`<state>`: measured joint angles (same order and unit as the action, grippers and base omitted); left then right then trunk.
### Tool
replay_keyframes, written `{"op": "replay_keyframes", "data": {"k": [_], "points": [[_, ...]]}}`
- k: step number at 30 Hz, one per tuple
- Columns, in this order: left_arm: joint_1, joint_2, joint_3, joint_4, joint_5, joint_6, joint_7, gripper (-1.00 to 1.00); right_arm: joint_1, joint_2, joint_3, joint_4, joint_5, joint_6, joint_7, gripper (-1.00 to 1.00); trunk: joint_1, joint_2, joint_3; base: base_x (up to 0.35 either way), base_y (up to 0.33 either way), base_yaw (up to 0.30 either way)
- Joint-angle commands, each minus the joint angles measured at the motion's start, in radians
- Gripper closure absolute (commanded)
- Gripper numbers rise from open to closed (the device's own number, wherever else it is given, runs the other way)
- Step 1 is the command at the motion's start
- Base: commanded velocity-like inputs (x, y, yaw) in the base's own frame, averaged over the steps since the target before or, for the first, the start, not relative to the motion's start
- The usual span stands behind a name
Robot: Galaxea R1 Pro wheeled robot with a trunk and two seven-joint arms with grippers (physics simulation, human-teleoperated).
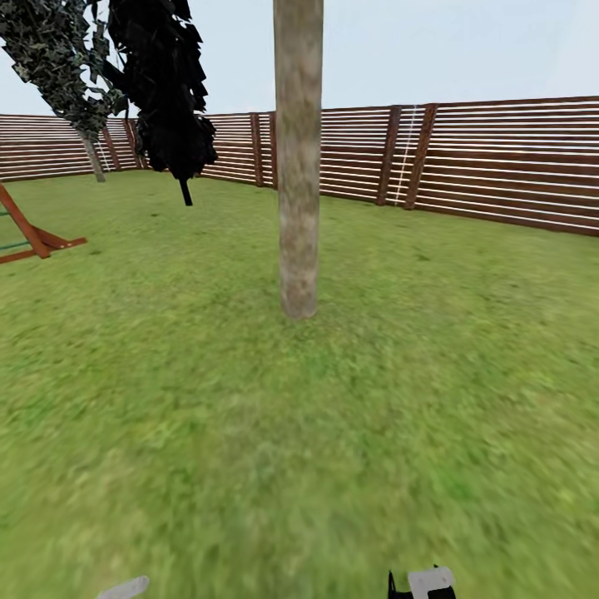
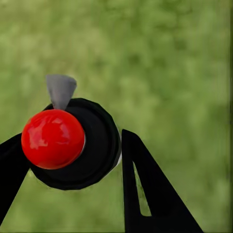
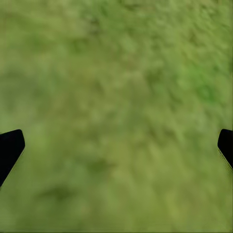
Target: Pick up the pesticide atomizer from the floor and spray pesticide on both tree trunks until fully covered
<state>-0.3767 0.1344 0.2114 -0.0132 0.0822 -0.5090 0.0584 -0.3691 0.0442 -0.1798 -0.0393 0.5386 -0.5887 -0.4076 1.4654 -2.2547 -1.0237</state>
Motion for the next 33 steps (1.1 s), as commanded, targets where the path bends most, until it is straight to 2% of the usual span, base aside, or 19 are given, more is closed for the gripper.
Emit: {"op": "replay_keyframes", "data": {"k": [1,33], "points": [[-0.001,0.000,-0.004,0.001,0.008,-0.004,0.000,1.00,-0.001,0.000,-0.007,0.001,0.011,-0.002,-0.004,-1.00,0.000,0.000,-0.001,0.342,0.000,0.000],[-0.001,-0.001,-0.004,0.001,0.008,-0.005,0.000,1.00,-0.001,0.000,-0.006,0.002,0.011,-0.002,-0.004,-1.00,0.000,0.000,-0.001,0.342,0.000,0.000]]}}
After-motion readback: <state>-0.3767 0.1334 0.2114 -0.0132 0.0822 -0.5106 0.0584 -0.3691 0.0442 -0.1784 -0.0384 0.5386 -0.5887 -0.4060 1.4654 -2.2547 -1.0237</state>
